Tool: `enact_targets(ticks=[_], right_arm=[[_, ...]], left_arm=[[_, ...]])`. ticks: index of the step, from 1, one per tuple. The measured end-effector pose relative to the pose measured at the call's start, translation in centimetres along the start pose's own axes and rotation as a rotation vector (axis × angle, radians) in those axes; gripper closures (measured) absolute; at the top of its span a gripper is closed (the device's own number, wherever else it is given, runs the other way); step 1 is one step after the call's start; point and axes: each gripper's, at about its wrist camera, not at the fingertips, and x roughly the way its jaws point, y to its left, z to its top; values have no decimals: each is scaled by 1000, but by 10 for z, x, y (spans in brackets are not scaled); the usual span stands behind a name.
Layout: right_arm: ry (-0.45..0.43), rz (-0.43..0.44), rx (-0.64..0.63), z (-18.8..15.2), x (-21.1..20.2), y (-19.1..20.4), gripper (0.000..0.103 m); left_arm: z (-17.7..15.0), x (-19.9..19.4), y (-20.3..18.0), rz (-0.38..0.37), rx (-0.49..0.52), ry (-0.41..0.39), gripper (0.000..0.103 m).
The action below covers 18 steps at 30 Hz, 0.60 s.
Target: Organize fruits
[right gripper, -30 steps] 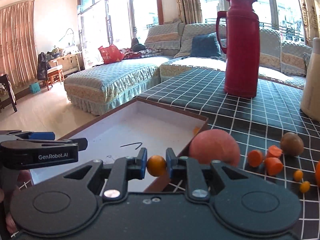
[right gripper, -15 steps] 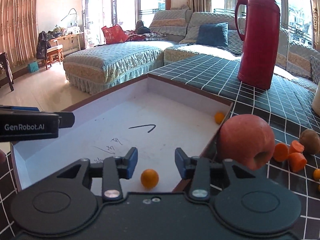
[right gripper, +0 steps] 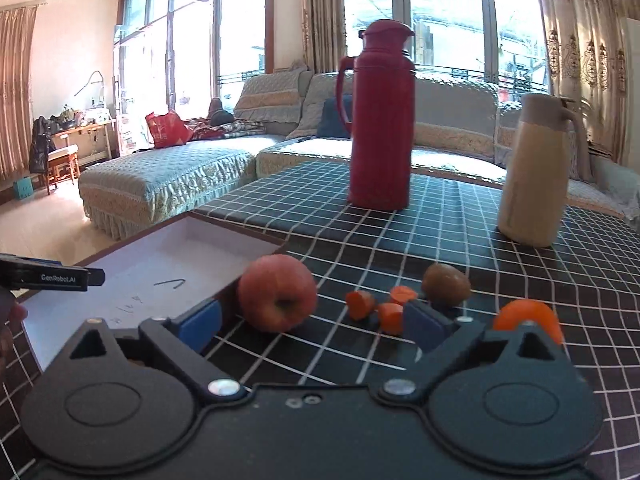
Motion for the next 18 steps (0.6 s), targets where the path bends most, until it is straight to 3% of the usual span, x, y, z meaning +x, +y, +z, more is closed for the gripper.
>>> enact_targets(ticks=[4, 8, 18], right_arm=[[32, -118, 69, -31, -25, -52, 0], [53, -191, 222, -56, -34, -95, 0], [55, -230, 241, -66, -46, -115, 0]], left_arm=[[0, -3, -23, -21, 20, -2, 29], [-2, -9, -46, -53, 42, -9, 29], [0, -19, -104, -131, 106, -17, 29]])
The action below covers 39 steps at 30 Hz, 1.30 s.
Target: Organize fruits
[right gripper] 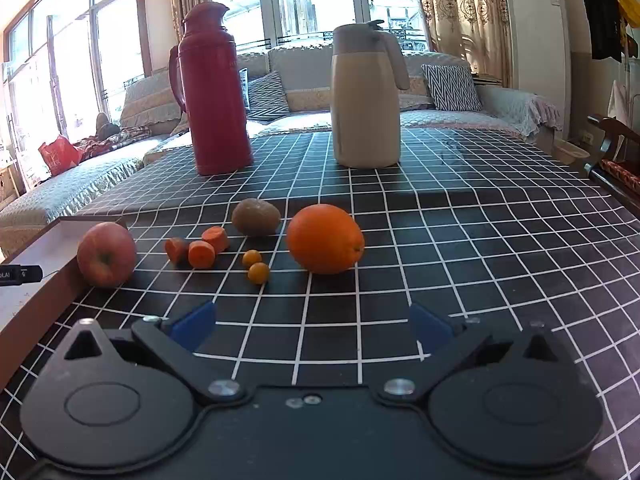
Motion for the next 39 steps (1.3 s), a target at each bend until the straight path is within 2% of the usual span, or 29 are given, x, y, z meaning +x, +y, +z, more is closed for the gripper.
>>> enact_targets(ticks=[3, 7, 16, 39], right_arm=[[-2, 4, 1, 0, -3, -1, 0], [-10, 13, 5, 1, -6, -2, 0], [-28, 2, 20, 5, -9, -16, 0], [-34, -25, 24, 3, -12, -28, 0]], left_arm=[[7, 1, -15, 0, 19, -7, 29], [11, 4, -38, -43, 19, 3, 29], [7, 8, -89, -93, 58, 24, 29], [5, 10, -103, -101, 76, 32, 29]])
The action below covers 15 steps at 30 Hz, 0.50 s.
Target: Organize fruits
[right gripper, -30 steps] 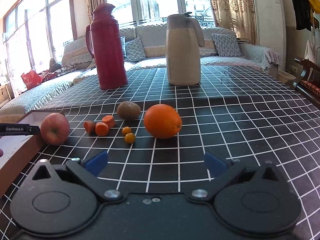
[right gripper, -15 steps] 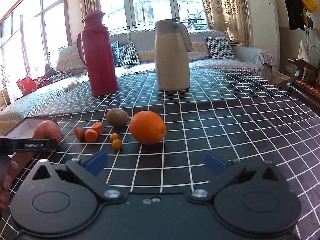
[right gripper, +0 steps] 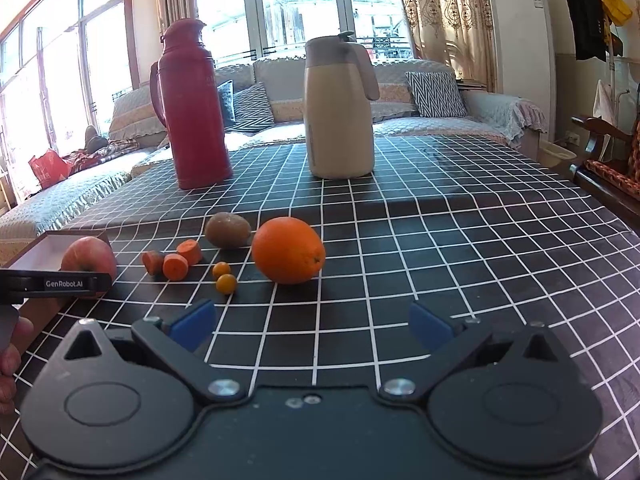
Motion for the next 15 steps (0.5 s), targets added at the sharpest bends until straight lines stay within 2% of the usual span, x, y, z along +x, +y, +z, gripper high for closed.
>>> enact_targets(ticks=[15], right_arm=[[-9, -11, 6, 0, -3, -8, 0]], left_arm=[[-4, 11, -21, 5, -13, -13, 29]])
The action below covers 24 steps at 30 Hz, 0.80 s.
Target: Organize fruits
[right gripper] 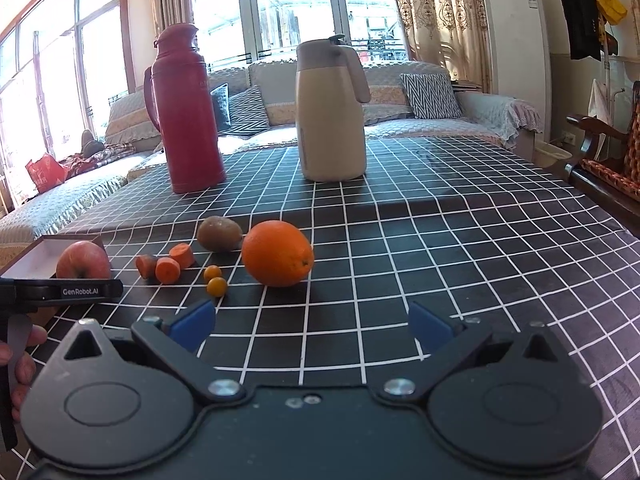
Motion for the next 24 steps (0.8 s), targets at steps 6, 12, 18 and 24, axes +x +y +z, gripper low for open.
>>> enact_targets(ticks=[6, 12, 18, 24], right_arm=[[-9, -7, -1, 2, -2, -4, 0], [-17, -5, -1, 2, -3, -5, 0], [-16, -6, 4, 1, -4, -6, 0], [-17, -9, 12, 1, -4, -8, 0]], left_arm=[[0, 2, -12, 8, 15, -25, 8], [-1, 2, -15, 5, 19, -25, 8], [1, 5, -17, 2, 18, -26, 8], [12, 22, -35, -11, 25, -54, 4]])
